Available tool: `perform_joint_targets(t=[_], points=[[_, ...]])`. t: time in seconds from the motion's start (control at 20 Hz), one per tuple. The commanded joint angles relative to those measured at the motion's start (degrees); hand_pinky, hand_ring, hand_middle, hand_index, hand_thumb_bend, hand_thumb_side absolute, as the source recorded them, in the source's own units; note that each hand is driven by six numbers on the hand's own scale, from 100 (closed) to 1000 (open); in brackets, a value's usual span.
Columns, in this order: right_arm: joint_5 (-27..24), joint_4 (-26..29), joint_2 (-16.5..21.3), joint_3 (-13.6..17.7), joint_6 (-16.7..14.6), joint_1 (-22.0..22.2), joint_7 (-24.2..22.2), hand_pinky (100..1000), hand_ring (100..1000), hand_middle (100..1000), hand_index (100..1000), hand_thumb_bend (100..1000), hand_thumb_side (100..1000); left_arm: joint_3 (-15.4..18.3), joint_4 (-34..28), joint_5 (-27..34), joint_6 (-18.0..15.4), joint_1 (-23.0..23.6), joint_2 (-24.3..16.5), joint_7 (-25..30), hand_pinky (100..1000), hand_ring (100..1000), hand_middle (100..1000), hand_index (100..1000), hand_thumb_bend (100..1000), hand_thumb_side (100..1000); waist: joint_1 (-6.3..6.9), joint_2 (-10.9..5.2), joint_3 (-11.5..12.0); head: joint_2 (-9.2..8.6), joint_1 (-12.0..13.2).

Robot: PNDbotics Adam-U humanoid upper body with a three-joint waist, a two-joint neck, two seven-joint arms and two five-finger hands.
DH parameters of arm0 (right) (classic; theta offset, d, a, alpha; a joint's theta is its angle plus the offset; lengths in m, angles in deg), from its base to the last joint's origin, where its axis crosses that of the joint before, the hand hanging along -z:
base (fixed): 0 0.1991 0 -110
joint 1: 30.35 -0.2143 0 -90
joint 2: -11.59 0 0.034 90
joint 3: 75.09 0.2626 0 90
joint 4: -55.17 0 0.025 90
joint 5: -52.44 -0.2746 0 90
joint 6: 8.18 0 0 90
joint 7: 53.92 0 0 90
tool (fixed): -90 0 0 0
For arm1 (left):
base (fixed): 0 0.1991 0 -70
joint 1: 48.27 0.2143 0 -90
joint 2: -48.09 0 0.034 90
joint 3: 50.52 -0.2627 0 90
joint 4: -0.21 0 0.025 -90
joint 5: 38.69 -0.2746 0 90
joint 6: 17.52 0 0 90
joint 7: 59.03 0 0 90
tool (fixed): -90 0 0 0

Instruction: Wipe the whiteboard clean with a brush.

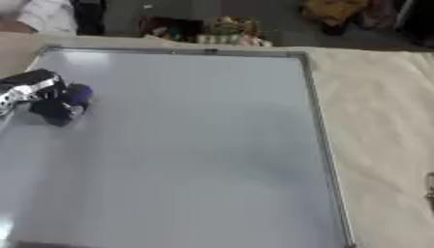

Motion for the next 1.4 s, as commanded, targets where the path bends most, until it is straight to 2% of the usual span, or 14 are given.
perform_joint_targets(t=[0.05,0.5,0.55,0.75,1.4], points=[[0.0,0.8,0.5,0.6,0.1,-0.6,0.5,903,879,666,882,107,1000,-2.4,0.0,0.0,-1.4,-0.1,2.6,1.3,493,594,354,270,235,497,-0.07,-0.9,-0.2,-0.32,0.2],[-0.1,0.8,0.5,0.6,0.2,-0.5,0.7,902,879,665,880,107,1000,-5.9,-2.9,3.3,-2.8,0.1,4.2,3.8,465,571,332,271,229,518,-0.14,-1.22,0.0,0.03,0.1],[-0.1,0.8,0.4,0.6,0.2,-0.5,0.7,902,879,665,880,107,1000,-6.4,-3.4,3.7,-2.9,0.2,4.3,4.1,465,572,332,270,255,514,-0.14,-1.26,0.0,0.03,0.1],[-0.1,0.8,0.4,0.6,0.2,-0.5,0.7,902,879,664,880,106,1000,-8.0,-4.8,4.6,-3.1,0.5,4.3,4.6,464,571,332,269,232,513,-0.12,-1.38,0.1,0.19,0.0],[-0.3,0.8,0.4,0.6,0.3,-0.4,1.0,901,878,662,879,107,1000,-8.8,-6.3,4.1,-2.7,0.7,3.8,4.0,455,562,323,264,237,504,-0.2,-1.79,0.2,0.51,-0.1]])
